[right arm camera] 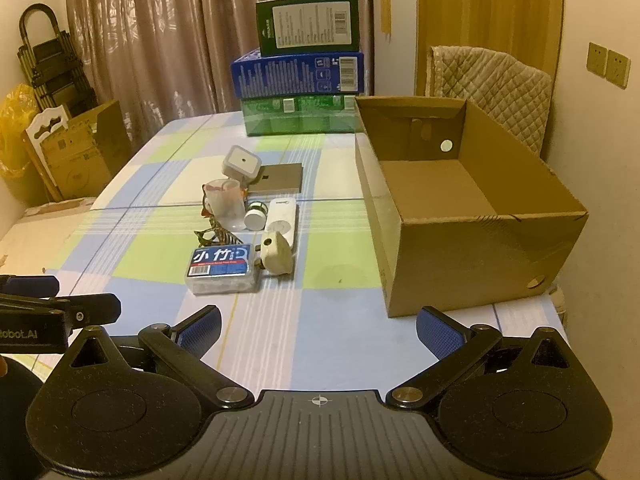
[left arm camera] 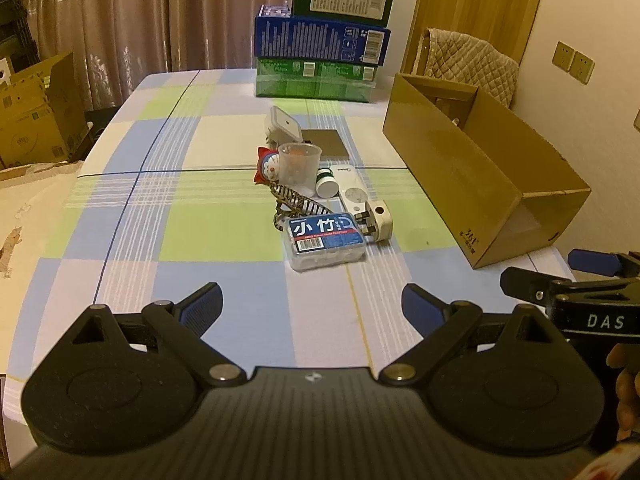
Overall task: Organize rigid objects
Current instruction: 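Move both tools toward the cluster of items on the table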
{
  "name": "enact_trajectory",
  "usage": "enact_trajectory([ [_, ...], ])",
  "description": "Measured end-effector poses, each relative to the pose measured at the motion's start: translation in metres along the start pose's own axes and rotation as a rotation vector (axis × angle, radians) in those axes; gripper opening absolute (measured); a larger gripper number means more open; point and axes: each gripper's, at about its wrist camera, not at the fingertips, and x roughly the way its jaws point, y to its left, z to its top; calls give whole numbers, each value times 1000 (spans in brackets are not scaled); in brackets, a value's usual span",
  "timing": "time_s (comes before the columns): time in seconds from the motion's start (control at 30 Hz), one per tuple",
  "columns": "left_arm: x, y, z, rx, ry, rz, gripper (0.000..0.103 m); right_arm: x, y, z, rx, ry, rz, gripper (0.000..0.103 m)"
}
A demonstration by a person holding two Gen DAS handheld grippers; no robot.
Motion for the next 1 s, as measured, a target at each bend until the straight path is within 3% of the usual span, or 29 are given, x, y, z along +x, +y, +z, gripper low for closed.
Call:
enact_trajectory([
  [0.7,76,-1,8,-5,12,-5,95,44,-9,-16,-18,24,43,100],
  [0.8,89,-1,8,6,14,-5,95,55,-7,-15,-33,15,50,90],
  [1.0,123,-3,7,-6,29,-22,95,72,-16,-14,-19,17,26,88],
])
